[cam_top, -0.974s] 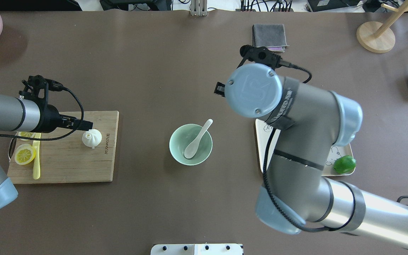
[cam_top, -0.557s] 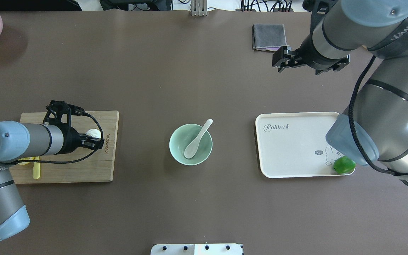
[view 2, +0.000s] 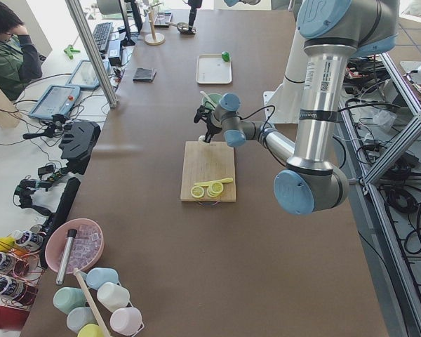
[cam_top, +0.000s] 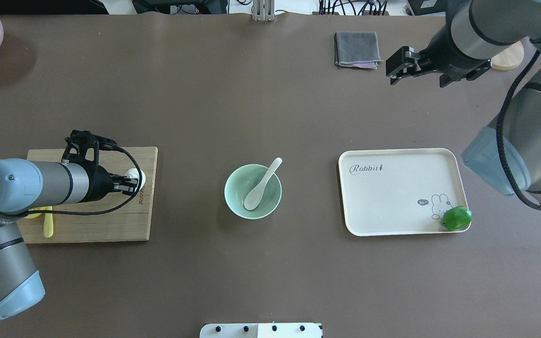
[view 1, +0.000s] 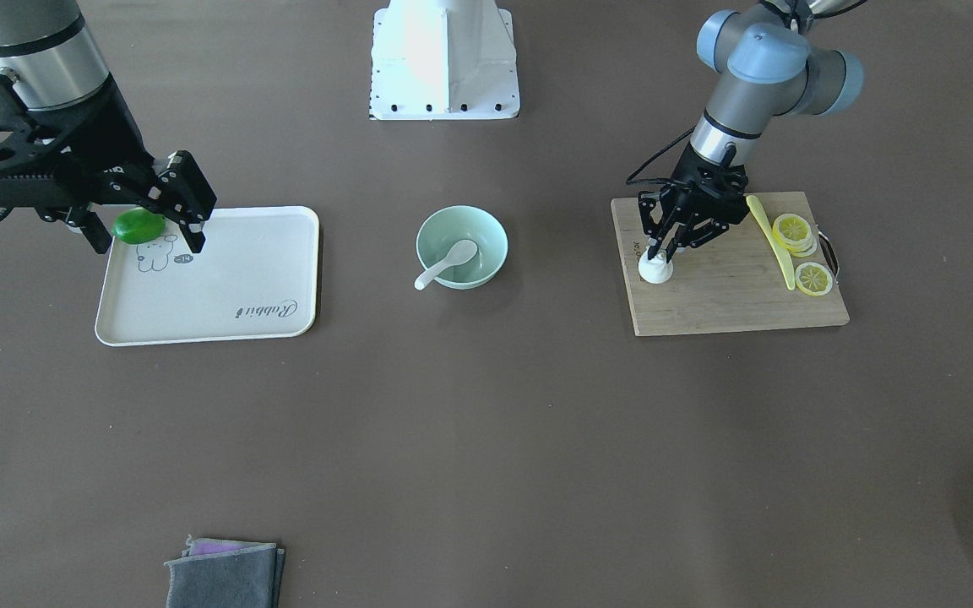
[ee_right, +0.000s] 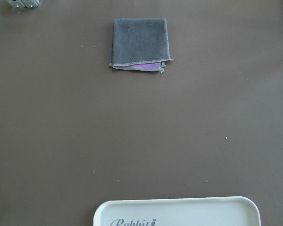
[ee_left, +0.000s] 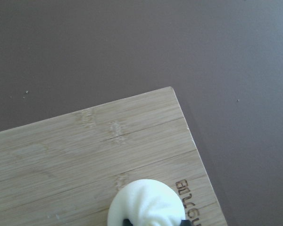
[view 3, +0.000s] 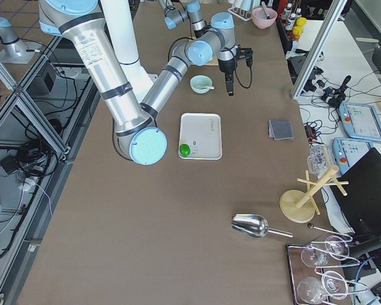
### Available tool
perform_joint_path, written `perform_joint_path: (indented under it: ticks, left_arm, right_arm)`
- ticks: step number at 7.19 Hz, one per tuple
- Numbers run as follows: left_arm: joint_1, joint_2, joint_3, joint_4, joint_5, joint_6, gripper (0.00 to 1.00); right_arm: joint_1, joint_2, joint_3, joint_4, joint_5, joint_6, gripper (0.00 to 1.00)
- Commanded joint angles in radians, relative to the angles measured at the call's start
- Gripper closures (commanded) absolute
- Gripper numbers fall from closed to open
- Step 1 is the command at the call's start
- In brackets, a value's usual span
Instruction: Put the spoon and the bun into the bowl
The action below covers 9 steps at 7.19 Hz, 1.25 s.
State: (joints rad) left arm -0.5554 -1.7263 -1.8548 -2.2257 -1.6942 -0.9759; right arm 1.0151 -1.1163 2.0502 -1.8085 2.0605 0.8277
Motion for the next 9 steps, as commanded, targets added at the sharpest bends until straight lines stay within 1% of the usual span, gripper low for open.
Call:
perform_joint_path:
  ticks: [1, 2, 3, 4, 5, 6, 7, 8, 9]
  left_arm:
    - [0.011, -0.137, 0.005, 0.006, -0.001, -0.111, 1.0]
    - [0.055, -0.194, 0.012, 0.006, 0.001, -0.169, 1.0]
    - [0.102, -0.264, 0.047, 0.006, 0.01, -0.22, 1.0]
    - [0.124, -0.333, 0.095, 0.006, 0.034, -0.257, 1.0]
    - [0.153, -0.36, 0.109, 0.006, 0.042, -0.279, 1.0]
    - [0.158, -0.358, 0.106, 0.005, 0.041, -0.28, 1.0]
    - [0.158, -0.357, 0.109, 0.005, 0.042, -0.279, 0.49]
    - [0.158, -0.351, 0.112, 0.003, 0.068, -0.273, 0.04]
    - [0.158, -0.348, 0.111, 0.005, 0.094, -0.268, 0.02]
  right_arm:
    - [0.155, -0.115, -0.001, 0.0, 0.126, -0.271, 0.0]
    - [0.227, -0.17, -0.005, -0.002, 0.18, -0.392, 0.0]
    - [0.285, -0.221, -0.018, -0.002, 0.216, -0.511, 0.0]
    - [0.33, -0.267, -0.025, 0.0, 0.239, -0.595, 0.0]
    - [0.368, -0.299, -0.025, -0.002, 0.256, -0.663, 0.0]
    - [0.385, -0.307, -0.025, -0.002, 0.26, -0.688, 0.0]
    - [0.385, -0.306, -0.028, 0.0, 0.26, -0.687, 0.0]
    - [0.385, -0.307, -0.028, 0.0, 0.26, -0.688, 0.0]
    - [0.385, -0.315, -0.028, 0.0, 0.262, -0.69, 0.0]
